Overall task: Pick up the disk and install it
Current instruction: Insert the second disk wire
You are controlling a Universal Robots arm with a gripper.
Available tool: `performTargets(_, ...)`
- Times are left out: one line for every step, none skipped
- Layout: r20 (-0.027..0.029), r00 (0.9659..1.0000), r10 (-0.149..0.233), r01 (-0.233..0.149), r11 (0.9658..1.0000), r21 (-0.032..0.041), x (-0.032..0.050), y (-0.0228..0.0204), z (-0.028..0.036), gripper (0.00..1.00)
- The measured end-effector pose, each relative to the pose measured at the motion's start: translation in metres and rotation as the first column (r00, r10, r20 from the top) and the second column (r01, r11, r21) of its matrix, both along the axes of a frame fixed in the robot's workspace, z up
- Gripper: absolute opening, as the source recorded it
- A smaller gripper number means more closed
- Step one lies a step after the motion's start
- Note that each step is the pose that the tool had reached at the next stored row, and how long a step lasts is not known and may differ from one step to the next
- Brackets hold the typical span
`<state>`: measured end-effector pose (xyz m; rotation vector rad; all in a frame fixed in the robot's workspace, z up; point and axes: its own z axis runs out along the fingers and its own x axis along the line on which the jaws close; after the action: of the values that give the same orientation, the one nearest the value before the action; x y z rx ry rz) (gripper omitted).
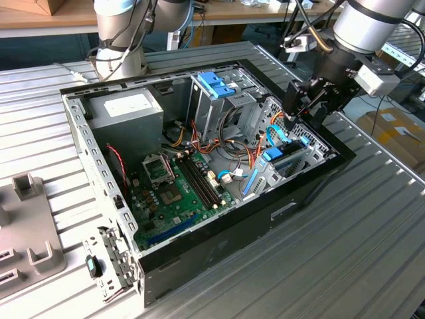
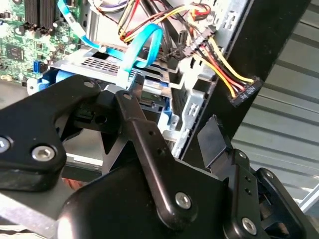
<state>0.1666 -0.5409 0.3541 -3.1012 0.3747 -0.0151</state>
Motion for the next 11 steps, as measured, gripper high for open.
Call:
performTargets(0.0, 1.0, 0.0, 0.0, 1.0, 0.0001, 0.0019, 0.0, 0.0, 0.71)
performTargets(0.0, 1.0, 0.0, 0.0, 1.0, 0.0, 0.0033, 0.0001, 0.0, 0.71)
performTargets(0.0, 1.0, 0.0, 0.0, 1.0, 0.0003, 0.0056, 0.0009, -0.0001, 0.71)
performTargets(0.0, 1.0, 0.0, 0.0, 1.0, 0.0001, 0.0078, 0.0033, 0.0, 0.71)
performTargets(0.0, 1.0, 0.0, 0.0, 1.0, 0.0001, 0.0088, 0.0065, 0.0, 0.71)
performTargets(0.0, 1.0, 0.0, 0.0, 1.0, 0.0002, 0.0104, 0.0139, -0.0001, 0.71)
performTargets(0.0, 1.0, 0.0, 0.0, 1.0, 0.0002, 0.0104, 0.0145, 0.0, 0.71)
performTargets(0.0, 1.0, 0.0, 0.0, 1.0, 0.0001, 0.0104, 0.0145, 0.0, 0.71)
performTargets(0.0, 1.0, 0.0, 0.0, 1.0, 0.0001, 0.0104, 0.0146, -0.0001, 0.71)
performTargets(0.0, 1.0, 0.0, 0.0, 1.0, 0.0002, 0.0104, 0.0146, -0.0001, 0.71)
performTargets(0.0, 1.0, 0.0, 0.0, 1.0, 0.0001, 0.0104, 0.0147, 0.0, 0.71)
